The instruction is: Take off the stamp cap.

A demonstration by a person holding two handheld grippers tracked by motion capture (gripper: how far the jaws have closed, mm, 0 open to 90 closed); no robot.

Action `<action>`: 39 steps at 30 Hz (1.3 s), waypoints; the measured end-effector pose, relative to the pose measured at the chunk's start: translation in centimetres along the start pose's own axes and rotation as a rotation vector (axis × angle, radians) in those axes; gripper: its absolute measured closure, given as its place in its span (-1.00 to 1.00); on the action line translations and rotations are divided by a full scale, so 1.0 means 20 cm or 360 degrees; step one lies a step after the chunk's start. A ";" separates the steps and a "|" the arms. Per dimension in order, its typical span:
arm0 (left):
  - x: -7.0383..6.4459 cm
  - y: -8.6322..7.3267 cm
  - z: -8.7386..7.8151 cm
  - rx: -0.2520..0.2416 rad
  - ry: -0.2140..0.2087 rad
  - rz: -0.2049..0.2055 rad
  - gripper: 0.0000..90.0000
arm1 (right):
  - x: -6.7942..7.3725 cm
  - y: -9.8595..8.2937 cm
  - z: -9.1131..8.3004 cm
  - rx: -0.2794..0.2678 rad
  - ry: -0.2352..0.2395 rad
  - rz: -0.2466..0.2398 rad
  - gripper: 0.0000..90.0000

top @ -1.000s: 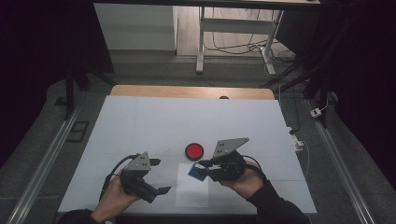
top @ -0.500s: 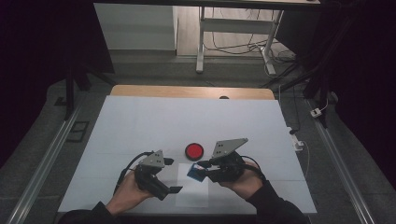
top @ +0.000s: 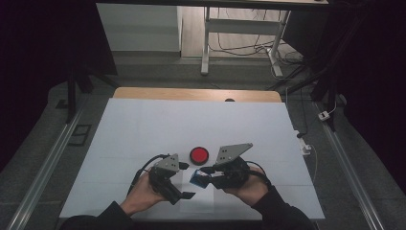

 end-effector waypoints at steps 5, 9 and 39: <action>0.00 0.02 0.03 0.0028 -0.0005 0.0059 -1.00 | 0.01 0.00 0.00 -0.0001 0.0017 -0.0021 0.56; -0.01 0.04 0.03 0.0017 -0.0013 0.0091 -0.68 | 0.01 0.00 0.00 -0.0007 0.0033 -0.0036 0.56; -0.05 0.04 -0.01 -0.0118 -0.0296 0.0217 0.42 | 0.02 0.00 -0.04 -0.0101 0.0147 -0.0127 0.56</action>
Point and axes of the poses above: each handheld gripper's, and its own axes: z roughly forward along the jaws, y roughly out of its top, x roughly to its left, the point moved 5 cm from there along z, roughly forward along the jaws, and after that the axes turned 15 degrees about x, right-handed, at the moved point
